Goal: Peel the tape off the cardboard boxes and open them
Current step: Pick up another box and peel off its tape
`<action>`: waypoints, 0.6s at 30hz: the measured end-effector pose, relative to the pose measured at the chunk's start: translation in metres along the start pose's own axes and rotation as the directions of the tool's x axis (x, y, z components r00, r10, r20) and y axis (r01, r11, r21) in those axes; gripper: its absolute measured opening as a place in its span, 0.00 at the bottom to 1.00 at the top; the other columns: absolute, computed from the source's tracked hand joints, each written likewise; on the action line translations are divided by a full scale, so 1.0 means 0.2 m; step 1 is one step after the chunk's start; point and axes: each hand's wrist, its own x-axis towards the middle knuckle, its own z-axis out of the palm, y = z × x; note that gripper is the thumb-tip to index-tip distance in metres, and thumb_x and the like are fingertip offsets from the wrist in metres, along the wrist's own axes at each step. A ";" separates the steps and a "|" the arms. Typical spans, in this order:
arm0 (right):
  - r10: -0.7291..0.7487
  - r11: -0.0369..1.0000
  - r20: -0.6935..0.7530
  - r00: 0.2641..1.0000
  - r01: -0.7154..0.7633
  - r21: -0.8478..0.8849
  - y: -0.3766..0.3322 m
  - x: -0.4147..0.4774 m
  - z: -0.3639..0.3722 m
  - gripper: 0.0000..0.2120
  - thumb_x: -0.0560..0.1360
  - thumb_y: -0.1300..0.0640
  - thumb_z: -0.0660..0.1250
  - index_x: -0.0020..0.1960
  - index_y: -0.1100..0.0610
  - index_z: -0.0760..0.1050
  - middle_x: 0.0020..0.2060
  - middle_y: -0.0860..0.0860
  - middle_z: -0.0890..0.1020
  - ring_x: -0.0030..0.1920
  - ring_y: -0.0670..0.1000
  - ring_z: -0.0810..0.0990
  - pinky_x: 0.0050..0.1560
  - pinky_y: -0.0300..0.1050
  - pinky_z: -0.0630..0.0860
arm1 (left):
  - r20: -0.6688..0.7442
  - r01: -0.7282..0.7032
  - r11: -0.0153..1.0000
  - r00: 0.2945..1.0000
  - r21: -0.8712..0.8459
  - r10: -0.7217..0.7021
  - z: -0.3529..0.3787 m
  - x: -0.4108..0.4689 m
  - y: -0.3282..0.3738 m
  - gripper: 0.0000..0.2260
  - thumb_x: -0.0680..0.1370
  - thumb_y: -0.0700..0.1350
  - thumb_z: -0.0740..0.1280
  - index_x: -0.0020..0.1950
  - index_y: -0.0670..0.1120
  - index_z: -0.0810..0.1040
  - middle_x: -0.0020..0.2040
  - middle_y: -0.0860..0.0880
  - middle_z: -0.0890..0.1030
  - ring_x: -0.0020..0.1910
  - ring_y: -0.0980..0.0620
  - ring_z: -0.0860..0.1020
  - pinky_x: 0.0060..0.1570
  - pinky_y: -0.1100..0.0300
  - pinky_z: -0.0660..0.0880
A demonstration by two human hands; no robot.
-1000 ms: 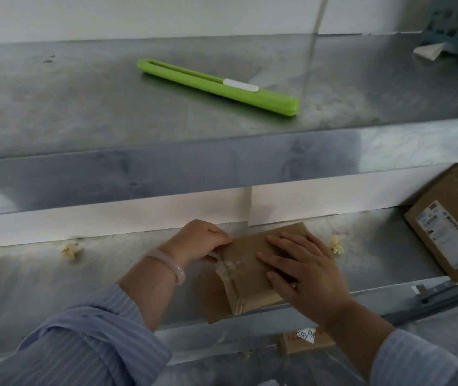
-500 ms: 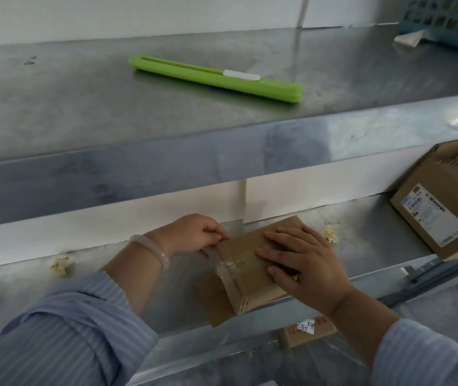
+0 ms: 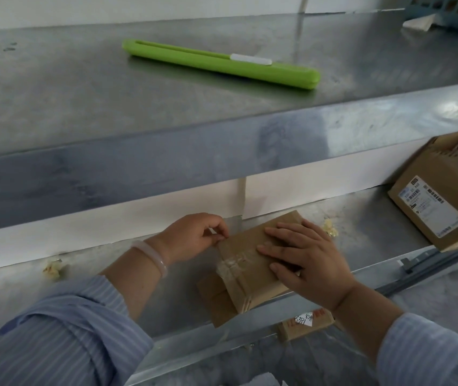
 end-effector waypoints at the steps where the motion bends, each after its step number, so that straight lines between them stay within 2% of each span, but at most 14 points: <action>1: 0.000 1.000 0.002 1.000 0.000 -0.001 0.00 0.00 0.00 0.15 0.75 0.40 0.63 0.60 0.36 0.79 0.66 0.39 0.75 0.69 0.44 0.71 0.71 0.56 0.63 | 0.003 -0.027 0.999 1.000 0.025 0.027 0.01 0.00 0.00 0.06 0.77 0.40 0.68 0.51 0.50 0.80 0.47 0.57 0.79 0.46 0.61 0.77 0.47 0.70 0.73; 5: -0.007 1.000 0.007 1.000 0.007 -0.019 0.00 0.01 0.00 0.15 0.75 0.40 0.63 0.60 0.36 0.79 0.66 0.39 0.76 0.69 0.44 0.71 0.71 0.54 0.63 | 0.021 -0.135 0.977 0.991 0.168 0.133 0.03 0.00 -0.02 0.05 0.80 0.42 0.61 0.52 0.45 0.77 0.49 0.52 0.75 0.47 0.53 0.74 0.48 0.60 0.73; 9: -0.008 1.000 0.009 1.000 0.009 -0.030 0.00 0.02 0.00 0.15 0.75 0.40 0.62 0.60 0.36 0.79 0.66 0.39 0.76 0.69 0.44 0.71 0.72 0.52 0.62 | 0.034 -0.220 0.924 0.975 0.313 0.220 0.02 0.01 -0.03 0.10 0.79 0.48 0.55 0.51 0.48 0.75 0.48 0.54 0.72 0.44 0.52 0.74 0.43 0.56 0.74; 11: -0.004 0.999 0.005 1.000 0.004 -0.032 0.00 0.02 0.00 0.15 0.75 0.40 0.63 0.60 0.36 0.79 0.66 0.39 0.76 0.69 0.44 0.71 0.71 0.51 0.62 | 0.027 -0.218 0.943 0.976 0.251 0.218 0.01 0.01 -0.04 0.05 0.80 0.45 0.60 0.50 0.51 0.76 0.48 0.55 0.73 0.46 0.54 0.75 0.45 0.59 0.75; 14: -0.004 0.999 0.002 1.000 0.004 -0.033 0.00 0.02 0.00 0.15 0.75 0.40 0.62 0.60 0.36 0.79 0.66 0.39 0.76 0.69 0.44 0.71 0.71 0.53 0.63 | 0.001 -0.157 0.985 0.988 0.071 0.157 -0.02 0.01 -0.07 0.09 0.77 0.42 0.68 0.49 0.57 0.78 0.48 0.58 0.78 0.49 0.59 0.77 0.49 0.67 0.74; 16: -0.008 1.000 -0.003 1.000 0.008 -0.030 0.00 0.02 0.00 0.15 0.75 0.40 0.63 0.60 0.36 0.79 0.66 0.39 0.76 0.69 0.44 0.71 0.71 0.54 0.64 | -0.010 -0.123 0.992 0.992 0.001 0.123 -0.02 0.01 -0.06 0.10 0.76 0.42 0.70 0.51 0.58 0.80 0.49 0.59 0.80 0.50 0.61 0.77 0.49 0.71 0.73; 18: -0.015 1.000 -0.008 1.000 0.015 -0.026 0.00 0.02 0.00 0.15 0.75 0.41 0.63 0.60 0.37 0.79 0.66 0.40 0.76 0.69 0.45 0.72 0.70 0.54 0.65 | -0.017 -0.086 0.993 0.996 -0.081 0.085 0.00 0.02 -0.06 0.10 0.76 0.40 0.70 0.51 0.56 0.81 0.48 0.58 0.81 0.50 0.61 0.79 0.50 0.71 0.74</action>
